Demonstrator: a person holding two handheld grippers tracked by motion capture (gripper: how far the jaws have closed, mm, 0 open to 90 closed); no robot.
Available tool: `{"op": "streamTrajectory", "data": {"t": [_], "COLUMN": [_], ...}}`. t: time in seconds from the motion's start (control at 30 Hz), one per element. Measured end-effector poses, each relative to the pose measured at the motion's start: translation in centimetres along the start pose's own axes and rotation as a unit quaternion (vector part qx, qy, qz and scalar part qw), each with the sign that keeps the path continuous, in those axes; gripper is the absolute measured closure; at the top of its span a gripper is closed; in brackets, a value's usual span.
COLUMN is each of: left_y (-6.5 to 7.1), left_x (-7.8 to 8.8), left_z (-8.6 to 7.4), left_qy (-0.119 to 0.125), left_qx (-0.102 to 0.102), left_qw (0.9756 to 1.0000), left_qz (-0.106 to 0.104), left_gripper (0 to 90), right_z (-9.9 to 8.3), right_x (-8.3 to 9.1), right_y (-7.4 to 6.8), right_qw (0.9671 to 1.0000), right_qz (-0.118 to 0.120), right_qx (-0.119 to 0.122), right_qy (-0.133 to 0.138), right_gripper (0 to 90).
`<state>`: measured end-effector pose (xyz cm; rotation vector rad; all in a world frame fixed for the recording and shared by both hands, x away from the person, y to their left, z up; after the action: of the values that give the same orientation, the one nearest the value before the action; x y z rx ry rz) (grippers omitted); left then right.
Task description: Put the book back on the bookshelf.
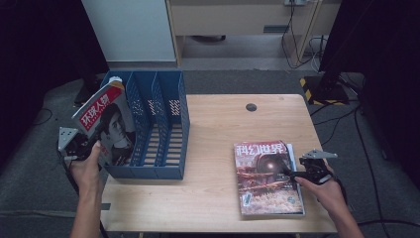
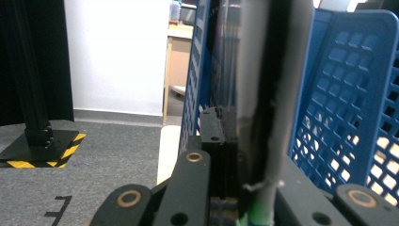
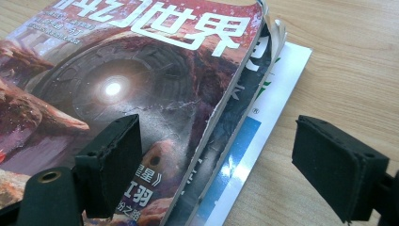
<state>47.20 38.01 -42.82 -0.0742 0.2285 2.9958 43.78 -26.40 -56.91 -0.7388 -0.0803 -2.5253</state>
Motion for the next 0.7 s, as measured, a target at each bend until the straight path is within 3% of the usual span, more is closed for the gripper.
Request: {"op": "streamTrajectory", "data": {"t": [0.17,0.37,0.5,0.7], "left_y": [0.7,0.8,0.9,0.5], "left_x": [-0.7,-1.3,-1.8,-2.5], "left_z": [0.8,1.5,1.4,1.1], "left_qy": [0.004,0.016,0.016,0.025], "left_qx": [-0.020,-0.025,-0.025,-0.010], "left_qw": [0.9998,0.9995,0.9994,0.9996], "left_qz": [-0.007,-0.011,-0.016,-0.010], "left_gripper": [86.9,86.8,86.9,86.8], "right_z": [0.0,0.0,0.0,0.0], "right_x": [0.0,0.1,0.1,0.1], "right_y": [0.0,0.0,0.1,0.2], "right_qw": [1.0000,1.0000,1.0000,1.0000], "right_qz": [0.001,0.000,0.000,-0.002], "right_qx": [0.002,0.001,-0.001,-0.001], "right_qy": [0.000,0.002,0.001,0.003], "right_gripper": [16.6,16.7,16.7,16.7]}}
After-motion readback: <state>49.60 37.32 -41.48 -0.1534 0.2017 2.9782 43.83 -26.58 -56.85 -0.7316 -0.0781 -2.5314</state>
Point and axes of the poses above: each handheld gripper's, and its own axes: x roughly backward along the jaws, z roughly out of its top, y roughly to its right, the point moved 9 cm from there along -x, roughly forward along the jaws, and after that the axes turned 11 degrees about y, right-handed, at the moved point
